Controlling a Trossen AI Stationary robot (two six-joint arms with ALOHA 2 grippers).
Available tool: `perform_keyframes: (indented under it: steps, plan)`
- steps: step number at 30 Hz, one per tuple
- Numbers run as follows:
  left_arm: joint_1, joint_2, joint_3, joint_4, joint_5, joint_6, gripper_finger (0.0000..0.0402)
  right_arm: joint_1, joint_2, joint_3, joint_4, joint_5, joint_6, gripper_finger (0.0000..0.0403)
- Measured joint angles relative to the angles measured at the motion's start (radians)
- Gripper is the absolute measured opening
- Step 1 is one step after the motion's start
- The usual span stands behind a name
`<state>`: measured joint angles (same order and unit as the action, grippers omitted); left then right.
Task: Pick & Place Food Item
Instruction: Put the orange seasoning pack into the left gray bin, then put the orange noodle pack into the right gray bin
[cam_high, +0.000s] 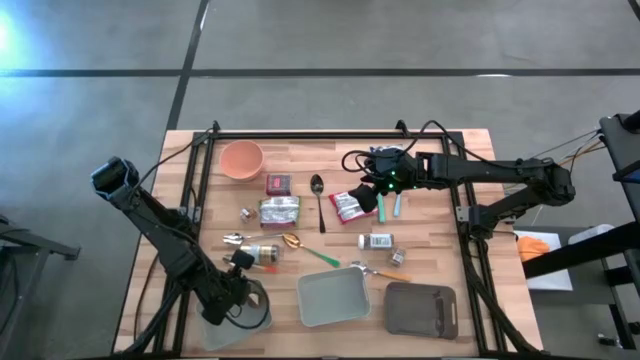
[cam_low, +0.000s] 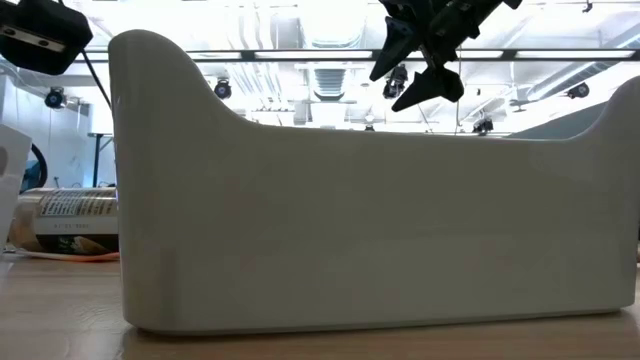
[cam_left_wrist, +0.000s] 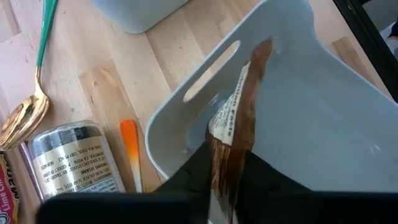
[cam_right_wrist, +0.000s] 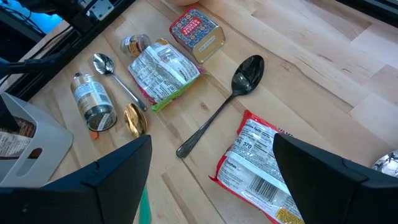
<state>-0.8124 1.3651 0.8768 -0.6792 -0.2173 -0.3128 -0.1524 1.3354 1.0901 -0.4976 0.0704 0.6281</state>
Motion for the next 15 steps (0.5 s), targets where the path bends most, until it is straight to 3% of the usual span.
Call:
perform_keyframes:
  steps: [15]
  plan:
    - [0.003,-0.009,0.042,-0.002,0.000,-0.089,0.0240,0.011,0.000,0.000,0.000,-0.026,-0.008,0.0331]
